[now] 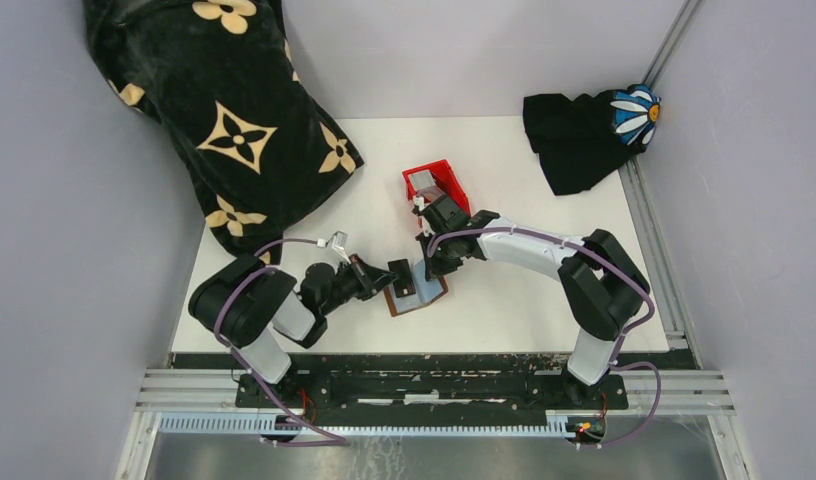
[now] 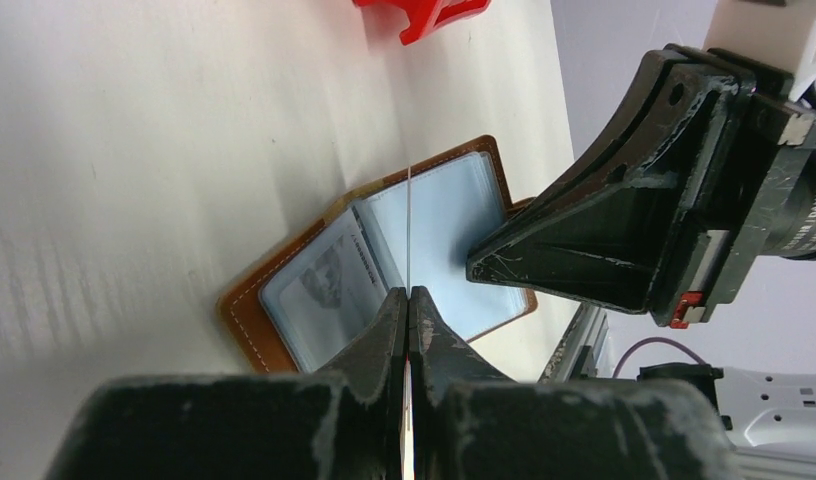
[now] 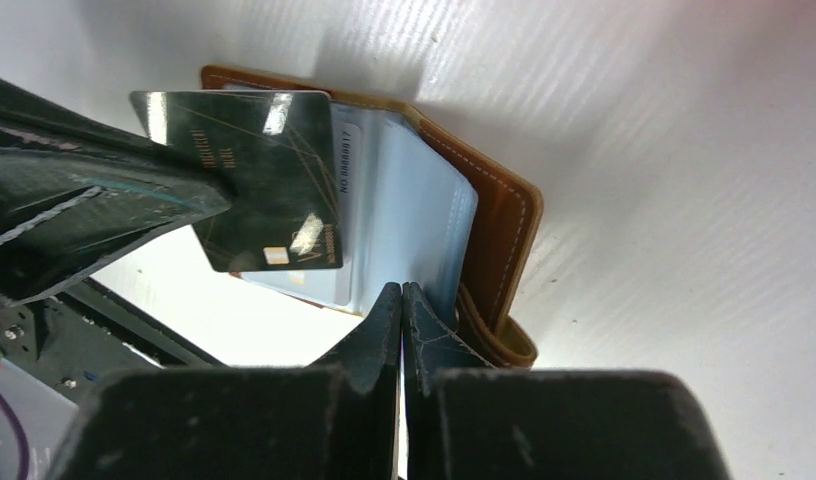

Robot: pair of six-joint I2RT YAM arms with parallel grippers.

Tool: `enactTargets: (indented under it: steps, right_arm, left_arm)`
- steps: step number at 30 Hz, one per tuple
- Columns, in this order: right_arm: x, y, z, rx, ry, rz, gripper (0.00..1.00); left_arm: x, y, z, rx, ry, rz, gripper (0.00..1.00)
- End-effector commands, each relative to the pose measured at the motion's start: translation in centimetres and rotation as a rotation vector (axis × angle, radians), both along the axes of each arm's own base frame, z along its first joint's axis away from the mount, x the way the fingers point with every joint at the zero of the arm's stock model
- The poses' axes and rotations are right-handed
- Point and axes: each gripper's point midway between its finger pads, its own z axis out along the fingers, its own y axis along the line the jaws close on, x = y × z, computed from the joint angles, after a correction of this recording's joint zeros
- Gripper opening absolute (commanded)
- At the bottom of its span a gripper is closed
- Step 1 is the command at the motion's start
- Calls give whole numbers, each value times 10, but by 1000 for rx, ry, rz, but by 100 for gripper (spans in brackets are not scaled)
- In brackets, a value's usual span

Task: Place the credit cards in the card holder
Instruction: Insert the credit card into the card holder.

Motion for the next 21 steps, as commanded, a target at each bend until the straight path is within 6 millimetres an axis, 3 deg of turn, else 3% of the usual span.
enactTargets:
  steps: [1,13,21]
  right_arm:
    - [11,-9,5,-16,-57,-34,1]
    - [14,-25,0,-14,-48,-65,1]
    - [13,-28,-4,6,-29,-75,1]
  left_arm:
    - [1,-8,15,-92,-4,36,3]
    - [-10,-24,15,-136,54,107,3]
    - [-11,-23,-4,-6,110,189,3]
